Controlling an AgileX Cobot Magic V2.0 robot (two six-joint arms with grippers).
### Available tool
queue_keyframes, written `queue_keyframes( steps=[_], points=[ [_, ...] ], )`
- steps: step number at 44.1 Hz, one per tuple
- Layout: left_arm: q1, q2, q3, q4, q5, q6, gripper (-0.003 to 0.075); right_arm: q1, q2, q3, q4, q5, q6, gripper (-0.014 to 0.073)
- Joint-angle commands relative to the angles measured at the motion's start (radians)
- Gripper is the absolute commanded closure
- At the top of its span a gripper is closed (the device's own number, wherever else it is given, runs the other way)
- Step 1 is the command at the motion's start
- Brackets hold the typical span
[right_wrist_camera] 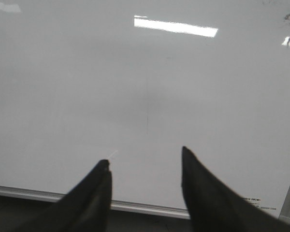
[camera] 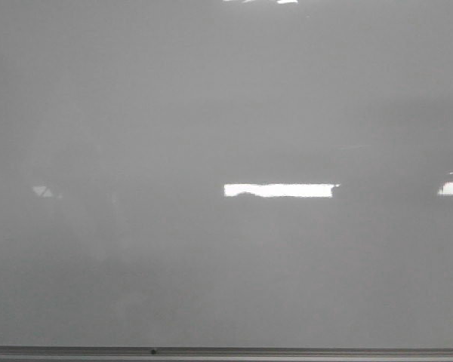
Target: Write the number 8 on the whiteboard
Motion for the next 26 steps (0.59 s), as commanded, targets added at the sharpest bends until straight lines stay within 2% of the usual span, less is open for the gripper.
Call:
queue_keyframes(
  steps=[1,9,12,14,26],
  points=[
    [0.0,0.017,-0.03,-0.011,-0.053,-0.007,0.062,-0.005,0.016,-0.035,0.007,-0.062,-0.01,0.0083],
    [0.0,0.017,-0.03,-0.011,-0.031,-0.007,0.0339,-0.005,0.016,-0.035,0.007,-0.063,-0.01,0.0081],
    [0.0,0.017,-0.03,-0.011,-0.028,-0.007,0.0265,-0.005,0.016,-0.035,0.007,-0.064,-0.01,0.0081],
    [0.0,0.017,-0.03,-0.011,-0.026,-0.007,0.0245,-0.005,0.016,-0.035,0.007,-0.064,-0.01,0.0081],
    [0.0,0.024,-0.035,-0.005,-0.019,-0.003,0.0247,-0.005,0.02,-0.041,0.069,-0.053,-0.02,0.0081]
  ],
)
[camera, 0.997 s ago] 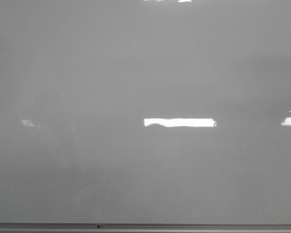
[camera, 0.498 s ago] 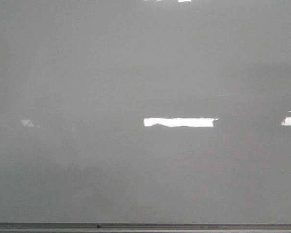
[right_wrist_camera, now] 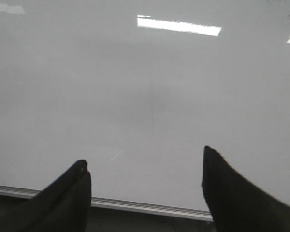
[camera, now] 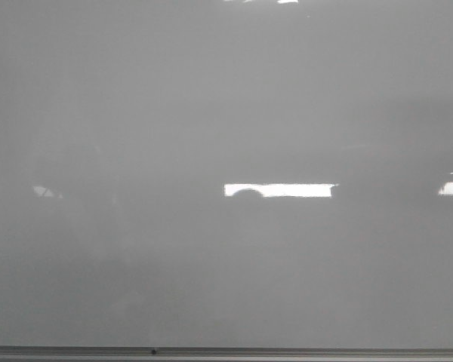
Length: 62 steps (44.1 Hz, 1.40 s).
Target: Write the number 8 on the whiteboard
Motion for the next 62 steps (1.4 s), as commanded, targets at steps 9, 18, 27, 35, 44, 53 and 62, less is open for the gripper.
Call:
queue_keyframes(
  steps=[9,18,27,35,44,53,62],
  points=[
    [0.0,0.096,-0.081,0.0,-0.001,0.069,0.0247,-0.002,0.102,-0.119,0.075,0.022,-0.069,0.0081],
    [0.0,0.225,-0.122,-0.005,0.002,0.069,0.0247,-0.002,0.233,-0.21,0.089,0.089,-0.071,0.0081],
    [0.0,0.405,-0.154,-0.049,-0.075,0.069,0.0247,-0.002,0.326,-0.239,0.108,0.106,-0.095,0.0081],
    [0.0,0.575,-0.173,-0.08,-0.233,0.069,0.0247,-0.002,0.354,-0.239,0.122,0.097,-0.12,0.0081],
    [0.0,0.797,-0.228,-0.139,-0.365,0.069,0.0247,-0.002,0.353,-0.239,0.122,0.085,-0.12,0.0081],
    [0.0,0.982,-0.302,-0.139,-0.412,0.069,0.0247,-0.002,0.353,-0.239,0.122,0.091,-0.12,0.0081],
    [-0.026,1.119,-0.387,-0.139,-0.433,0.069,0.0247,-0.002,0.353,-0.239,0.122,0.091,-0.12,0.0081]
  ],
)
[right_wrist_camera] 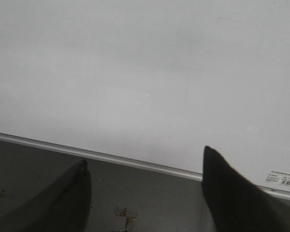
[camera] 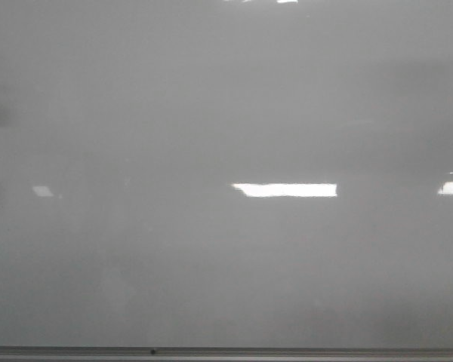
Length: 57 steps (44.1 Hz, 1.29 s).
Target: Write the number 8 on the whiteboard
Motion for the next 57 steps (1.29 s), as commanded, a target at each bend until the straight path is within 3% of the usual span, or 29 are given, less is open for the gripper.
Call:
queue_keyframes(
  steps=[1,10,25,36,41,48,57],
  points=[
    [-0.021,0.026,-0.065,-0.012,-0.09,-0.002,0.0248,-0.002,0.005,-0.036,0.011,-0.06,-0.009,0.0081],
    [-0.049,0.09,-0.093,-0.008,-0.123,-0.002,0.0269,-0.002,0.005,-0.036,0.011,-0.059,-0.009,0.0081],
    [-0.049,0.098,-0.094,-0.003,-0.084,-0.002,0.0582,-0.002,0.005,-0.036,0.01,-0.054,-0.009,0.0081],
    [-0.049,-0.02,-0.095,0.03,0.145,-0.002,0.074,-0.002,0.004,-0.075,0.01,-0.044,-0.009,0.0081],
    [-0.049,-0.106,-0.113,0.072,0.282,0.009,0.0739,-0.003,0.004,-0.114,0.01,-0.024,-0.009,0.0081],
    [-0.063,-0.183,-0.184,0.075,0.508,0.15,0.0739,-0.003,0.025,-0.155,0.01,0.02,0.007,0.0081],
    [-0.189,-0.175,-0.287,0.044,0.692,0.326,0.0739,-0.003,0.128,-0.188,0.016,0.072,0.001,0.0081]
  ],
)
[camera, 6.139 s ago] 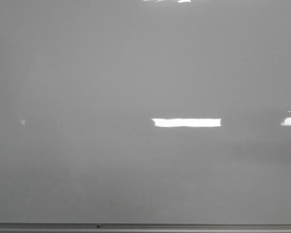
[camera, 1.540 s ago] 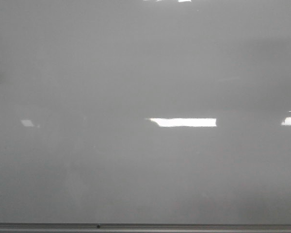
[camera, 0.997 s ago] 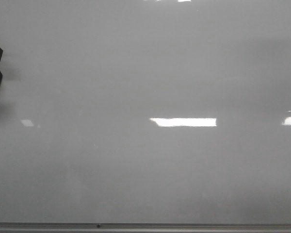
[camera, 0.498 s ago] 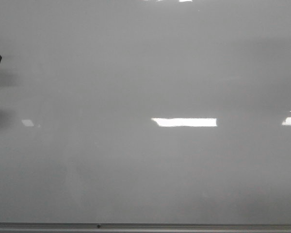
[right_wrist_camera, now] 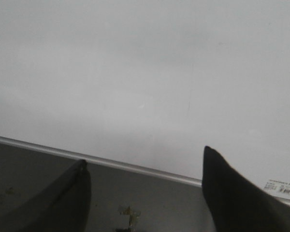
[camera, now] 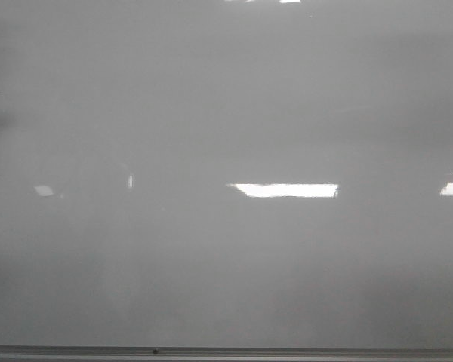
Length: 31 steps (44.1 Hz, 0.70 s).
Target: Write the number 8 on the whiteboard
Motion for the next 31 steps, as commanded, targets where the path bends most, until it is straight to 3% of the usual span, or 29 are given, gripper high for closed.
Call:
queue_keyframes(
  steps=[1,7,14,22,31],
  points=[
    [-0.072,-0.009,-0.068,-0.041,0.039,0.097,0.0739,-0.003,0.061,-0.053,0.026,-0.009,-0.012,0.0081],
    [-0.211,0.038,-0.107,-0.068,0.089,0.203,0.0739,-0.002,0.147,-0.093,0.133,0.026,-0.14,0.0081],
    [-0.37,0.095,-0.126,-0.069,0.123,0.324,0.0739,0.054,0.218,-0.123,0.256,0.062,-0.379,0.0081],
    [-0.545,0.113,-0.129,-0.069,0.116,0.431,0.0739,0.24,0.262,-0.124,0.279,0.069,-0.55,0.0081],
    [-0.697,0.113,-0.129,-0.069,0.099,0.453,0.0739,0.496,0.303,-0.143,0.282,0.046,-0.624,0.0081]
  ],
)
